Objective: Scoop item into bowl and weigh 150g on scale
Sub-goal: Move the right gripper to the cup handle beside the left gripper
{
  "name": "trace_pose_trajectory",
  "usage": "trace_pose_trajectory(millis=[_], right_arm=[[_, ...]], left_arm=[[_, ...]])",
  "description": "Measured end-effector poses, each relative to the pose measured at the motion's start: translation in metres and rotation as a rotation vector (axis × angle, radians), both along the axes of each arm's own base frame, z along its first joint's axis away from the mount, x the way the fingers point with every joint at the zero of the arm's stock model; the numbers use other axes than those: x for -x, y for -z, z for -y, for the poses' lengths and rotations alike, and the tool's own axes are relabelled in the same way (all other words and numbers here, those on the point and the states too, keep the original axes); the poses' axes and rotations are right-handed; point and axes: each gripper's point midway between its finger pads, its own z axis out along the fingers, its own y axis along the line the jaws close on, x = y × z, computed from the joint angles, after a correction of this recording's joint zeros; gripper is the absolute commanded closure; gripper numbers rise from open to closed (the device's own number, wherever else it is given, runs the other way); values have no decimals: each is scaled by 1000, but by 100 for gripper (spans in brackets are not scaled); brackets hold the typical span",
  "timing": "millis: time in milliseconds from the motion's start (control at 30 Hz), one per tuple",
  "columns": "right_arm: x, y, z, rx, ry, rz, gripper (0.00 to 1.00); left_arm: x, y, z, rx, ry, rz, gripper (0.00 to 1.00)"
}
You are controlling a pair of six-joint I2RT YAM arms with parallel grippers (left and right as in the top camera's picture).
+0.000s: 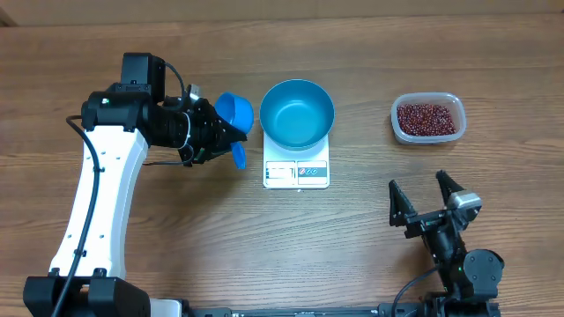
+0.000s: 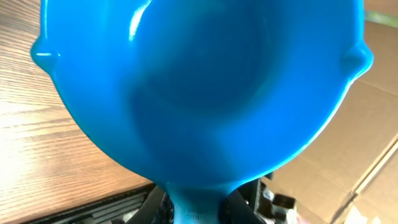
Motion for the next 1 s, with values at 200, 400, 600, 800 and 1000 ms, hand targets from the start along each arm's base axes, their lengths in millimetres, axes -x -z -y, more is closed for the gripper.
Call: trace_pose_trajectory(millis=[200, 400, 600, 800, 1000], right_arm=[[6, 3, -1, -76, 2, -118, 0], [23, -102, -1, -98, 2, -113, 0], [21, -167, -2, -110, 6, -283, 0], [-11, -185, -36, -157, -205, -433, 0], [-24, -170, -79, -261, -502, -564, 41]], left_arm=[[-1, -3, 2, 17, 5, 10, 96], [-4, -1, 0, 9, -31, -13, 96], [-6, 1, -2, 8, -100, -76, 96], [-6, 0, 7, 23, -137, -123, 96], [-3, -2, 35, 21, -102, -120, 96]])
